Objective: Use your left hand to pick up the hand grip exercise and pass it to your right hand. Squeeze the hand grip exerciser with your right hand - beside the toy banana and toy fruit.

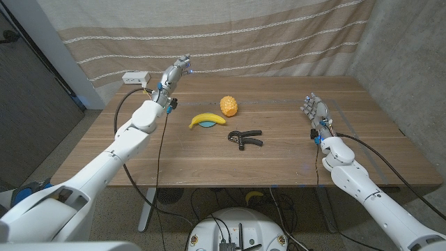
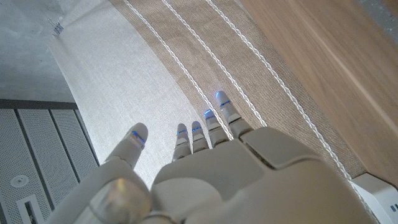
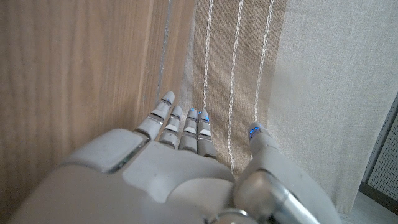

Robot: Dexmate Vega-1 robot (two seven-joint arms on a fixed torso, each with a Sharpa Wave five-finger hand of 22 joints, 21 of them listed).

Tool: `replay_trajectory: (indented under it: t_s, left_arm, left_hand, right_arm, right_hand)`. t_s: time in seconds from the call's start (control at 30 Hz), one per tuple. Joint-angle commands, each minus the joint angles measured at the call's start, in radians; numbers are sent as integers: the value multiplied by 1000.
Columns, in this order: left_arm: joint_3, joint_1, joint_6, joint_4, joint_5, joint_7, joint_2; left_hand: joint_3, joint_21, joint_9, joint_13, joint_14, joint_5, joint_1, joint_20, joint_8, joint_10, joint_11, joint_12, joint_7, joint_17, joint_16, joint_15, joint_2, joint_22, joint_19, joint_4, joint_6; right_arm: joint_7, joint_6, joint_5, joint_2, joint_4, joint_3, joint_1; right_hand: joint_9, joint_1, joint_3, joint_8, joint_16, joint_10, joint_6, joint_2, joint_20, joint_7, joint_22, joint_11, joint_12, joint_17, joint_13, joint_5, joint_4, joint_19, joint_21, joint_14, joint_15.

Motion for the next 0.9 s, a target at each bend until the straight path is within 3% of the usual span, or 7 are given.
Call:
replay_trajectory:
  t_s: [0.03, 0.9]
  left_arm:
    - [18, -9, 7, -57, 119, 29, 30]
    - [30, 2, 25, -187, 258, 11, 88]
  left_hand:
    - [2, 2, 4, 3, 9, 0, -8, 0, 4, 12, -1, 8, -2, 1, 2, -4, 28, 2, 8, -7, 10]
    - [7, 1, 5, 4, 30, -2, -8, -1, 2, 33, -11, 7, -9, 2, -2, -15, 25, 3, 23, -20, 26]
  right_arm:
    - [3, 18, 0, 5, 3, 6, -9]
    - [9, 90, 3, 20, -4, 24, -54]
  right_hand:
    - [5, 16, 0, -4, 1, 9, 10, -3, 5, -2, 5, 0, -3, 0, 4, 5, -7, 9, -1, 9, 1]
    - [6, 19, 6, -10, -1, 20, 16, -3, 5, -2, 6, 5, -7, 1, 5, 8, -14, 11, -6, 9, 2]
